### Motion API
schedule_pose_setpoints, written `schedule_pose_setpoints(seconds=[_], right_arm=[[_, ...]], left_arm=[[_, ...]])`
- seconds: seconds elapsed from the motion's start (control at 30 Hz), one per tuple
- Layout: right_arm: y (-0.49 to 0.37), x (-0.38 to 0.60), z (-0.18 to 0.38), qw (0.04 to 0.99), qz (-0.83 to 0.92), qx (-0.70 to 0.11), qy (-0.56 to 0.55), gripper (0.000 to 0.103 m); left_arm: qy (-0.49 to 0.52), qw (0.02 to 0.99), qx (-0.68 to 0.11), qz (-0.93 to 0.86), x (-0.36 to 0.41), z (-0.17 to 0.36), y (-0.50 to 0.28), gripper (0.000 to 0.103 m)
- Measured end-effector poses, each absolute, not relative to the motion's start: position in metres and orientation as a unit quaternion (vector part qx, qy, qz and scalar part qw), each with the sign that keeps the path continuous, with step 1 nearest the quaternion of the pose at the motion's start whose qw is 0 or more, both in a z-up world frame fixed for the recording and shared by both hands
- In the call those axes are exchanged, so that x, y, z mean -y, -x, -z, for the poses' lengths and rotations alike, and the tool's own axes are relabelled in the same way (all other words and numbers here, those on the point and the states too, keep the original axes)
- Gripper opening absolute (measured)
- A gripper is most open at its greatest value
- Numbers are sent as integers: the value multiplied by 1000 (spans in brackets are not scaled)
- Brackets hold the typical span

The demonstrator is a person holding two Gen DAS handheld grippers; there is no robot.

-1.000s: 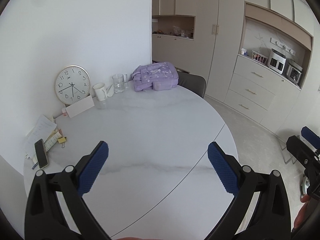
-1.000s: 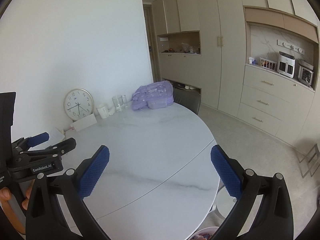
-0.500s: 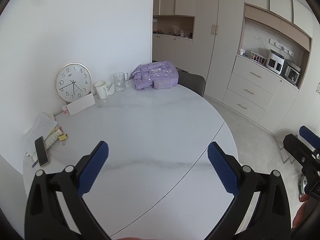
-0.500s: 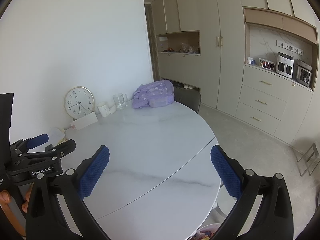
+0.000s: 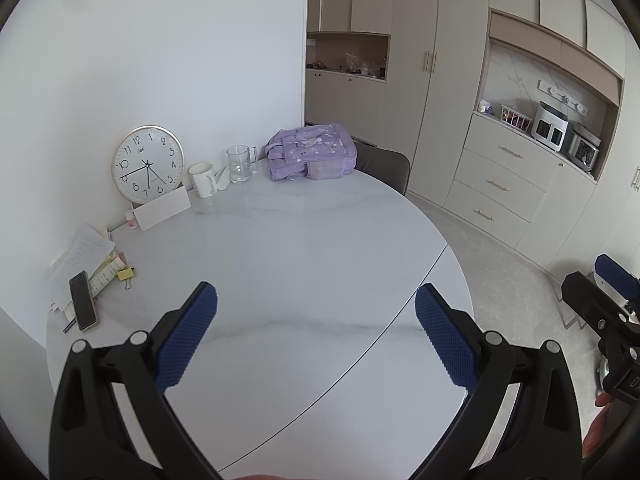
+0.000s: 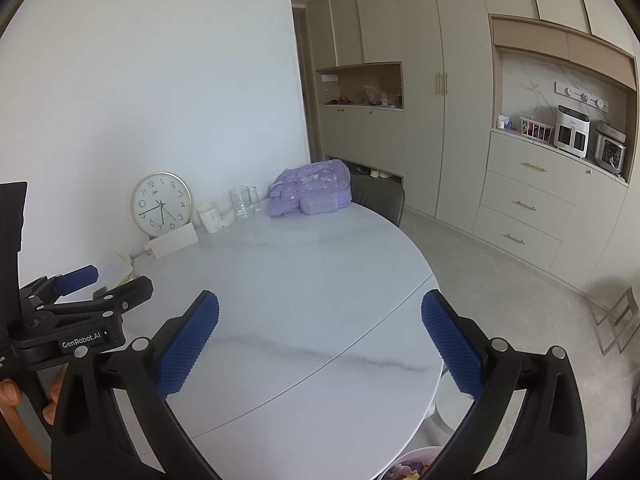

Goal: Collect trash

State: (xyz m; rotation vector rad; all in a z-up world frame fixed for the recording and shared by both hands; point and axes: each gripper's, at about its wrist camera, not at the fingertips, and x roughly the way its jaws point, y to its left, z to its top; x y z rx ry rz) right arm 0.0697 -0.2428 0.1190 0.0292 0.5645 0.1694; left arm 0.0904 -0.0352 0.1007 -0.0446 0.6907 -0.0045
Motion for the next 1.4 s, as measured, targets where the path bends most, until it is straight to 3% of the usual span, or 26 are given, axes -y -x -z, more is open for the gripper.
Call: schedule_pose_setpoints(seconds=[1.4], right_arm=[[-71, 237, -114, 955, -86, -283, -16, 101]], left_arm=[[19, 941, -339, -5, 42, -105, -91, 95]])
